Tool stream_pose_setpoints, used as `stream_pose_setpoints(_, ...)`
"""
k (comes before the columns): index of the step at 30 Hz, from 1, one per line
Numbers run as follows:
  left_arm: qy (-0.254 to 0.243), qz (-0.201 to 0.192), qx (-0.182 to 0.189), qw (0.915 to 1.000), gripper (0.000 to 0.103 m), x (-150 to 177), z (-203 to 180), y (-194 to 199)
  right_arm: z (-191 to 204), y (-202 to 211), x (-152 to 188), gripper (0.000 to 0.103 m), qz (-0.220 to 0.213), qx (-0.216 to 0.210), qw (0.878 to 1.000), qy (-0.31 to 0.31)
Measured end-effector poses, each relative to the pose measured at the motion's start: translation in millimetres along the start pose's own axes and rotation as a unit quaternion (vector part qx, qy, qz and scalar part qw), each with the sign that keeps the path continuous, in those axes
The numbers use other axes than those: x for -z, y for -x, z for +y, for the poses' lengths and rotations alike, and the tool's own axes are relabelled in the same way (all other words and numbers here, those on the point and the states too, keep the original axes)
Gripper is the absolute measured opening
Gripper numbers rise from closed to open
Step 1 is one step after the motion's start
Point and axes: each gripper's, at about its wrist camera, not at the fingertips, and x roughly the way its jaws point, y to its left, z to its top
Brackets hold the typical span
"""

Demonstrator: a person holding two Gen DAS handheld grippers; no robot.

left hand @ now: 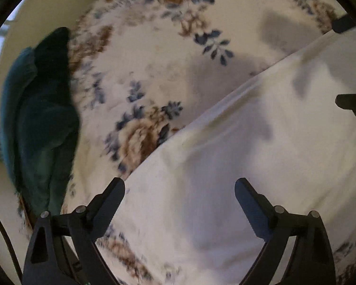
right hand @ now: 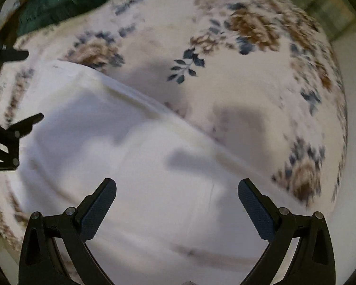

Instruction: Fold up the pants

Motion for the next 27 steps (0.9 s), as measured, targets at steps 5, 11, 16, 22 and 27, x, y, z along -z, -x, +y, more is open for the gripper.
stream_pose_setpoints(5,-0.044,0.039,0.003,0.9983,0.095,-38.9,-2.1,-65.3,-7.4,-75.5,-31.6,0.103,0.047,-0.007,0.998,0.040)
stream_pose_setpoints(11,-0.090,0.082,0.048,0.9913,0.095,-56.3,-13.3,-111.3,-12.4,-140.7,-48.5,0.103,0.104,0.005,0.989,0.100)
stream_pose_setpoints(16,-0.093,0.074,0.088,0.9890,0.076,-54.4,-19.7,-114.4,-25.1,-165.5,-52.0,0.095,0.113,-0.050,0.988,0.094)
stream_pose_setpoints(22,-0.074,0.053,0.116,0.9891,0.014,-42.2,-36.3,-93.7,-26.9,-145.4,-40.6,0.013,0.075,-0.087,0.989,0.090)
stream_pose_setpoints(27,-0.027,0.004,0.128,0.9914,0.007,-18.8,-26.4,-52.0,-21.4,-115.7,-16.9,0.006,0.034,-0.100,0.992,0.070)
